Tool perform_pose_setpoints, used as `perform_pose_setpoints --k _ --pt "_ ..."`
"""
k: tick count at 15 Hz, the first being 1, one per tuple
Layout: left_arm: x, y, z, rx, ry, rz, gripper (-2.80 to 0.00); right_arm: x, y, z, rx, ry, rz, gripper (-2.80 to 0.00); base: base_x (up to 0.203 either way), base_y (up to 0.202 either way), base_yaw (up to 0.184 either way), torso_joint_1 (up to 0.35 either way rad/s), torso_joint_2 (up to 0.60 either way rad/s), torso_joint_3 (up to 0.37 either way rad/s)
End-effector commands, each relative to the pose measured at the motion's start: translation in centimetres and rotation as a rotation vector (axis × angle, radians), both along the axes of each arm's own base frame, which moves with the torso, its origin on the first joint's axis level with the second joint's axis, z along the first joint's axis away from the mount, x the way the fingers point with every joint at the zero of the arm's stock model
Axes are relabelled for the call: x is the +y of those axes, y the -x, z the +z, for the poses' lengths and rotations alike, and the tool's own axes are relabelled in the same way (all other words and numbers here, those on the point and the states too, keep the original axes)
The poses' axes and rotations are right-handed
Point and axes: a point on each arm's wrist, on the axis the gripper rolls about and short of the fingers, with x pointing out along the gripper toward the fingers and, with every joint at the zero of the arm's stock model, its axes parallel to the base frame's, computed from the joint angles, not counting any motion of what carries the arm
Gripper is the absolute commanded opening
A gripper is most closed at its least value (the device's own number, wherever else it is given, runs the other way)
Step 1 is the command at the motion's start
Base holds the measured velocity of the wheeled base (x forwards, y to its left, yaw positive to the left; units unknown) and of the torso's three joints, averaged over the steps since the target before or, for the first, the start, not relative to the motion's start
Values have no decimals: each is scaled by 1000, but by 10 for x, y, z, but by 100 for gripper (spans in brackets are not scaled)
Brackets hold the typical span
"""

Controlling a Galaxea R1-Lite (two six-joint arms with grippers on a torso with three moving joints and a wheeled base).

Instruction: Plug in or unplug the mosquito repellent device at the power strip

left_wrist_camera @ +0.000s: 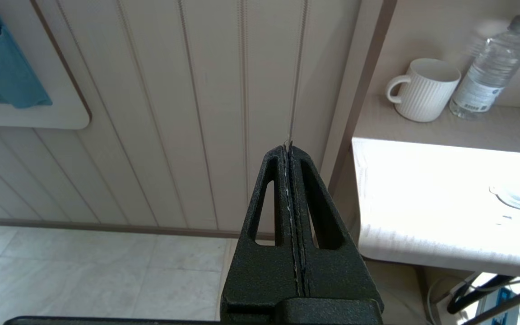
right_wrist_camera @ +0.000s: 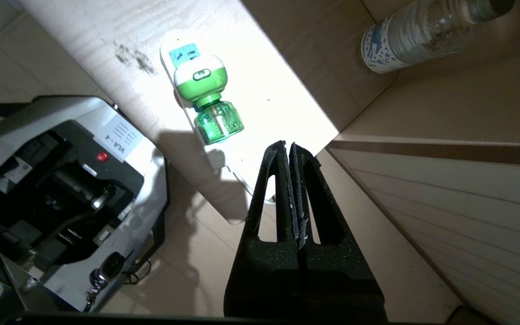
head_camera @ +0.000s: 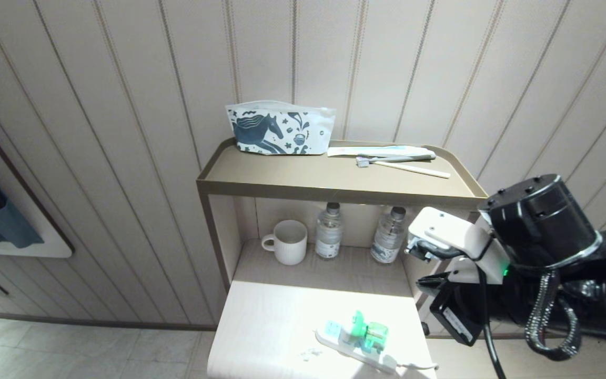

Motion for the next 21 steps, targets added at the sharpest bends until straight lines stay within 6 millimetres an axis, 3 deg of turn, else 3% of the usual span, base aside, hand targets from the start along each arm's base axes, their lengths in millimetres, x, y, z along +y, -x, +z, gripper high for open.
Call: perform_pose_setpoints --k 1,4,7,9,12,18,21 --pt "0 0 0 0 0 -1 -280 -8 12 10 -31 -53 -24 -280 0 0 0 0 0 0" --pt "0 0 0 0 -1 0 -280 -21 28 22 -91 -95 -91 -280 0 0 0 0 0 0" --pt "0 0 0 0 0 0 -280 -40 47 1 -86 -132 -182 -280 0 0 0 0 0 0" --pt "0 0 0 0 -1 0 -280 -56 64 -7 -177 -188 -256 -280 0 0 0 0 0 0" --pt "0 0 0 3 -1 -1 -280 -78 70 -18 -318 -166 -543 -280 0 0 0 0 0 0" --pt "0 0 0 3 0 0 -280 -134 137 -41 -577 -244 -940 -280 0 0 0 0 0 0" --pt "0 0 0 0 0 -1 -280 -155 170 -56 -691 -191 -1190 -280 0 0 0 0 0 0"
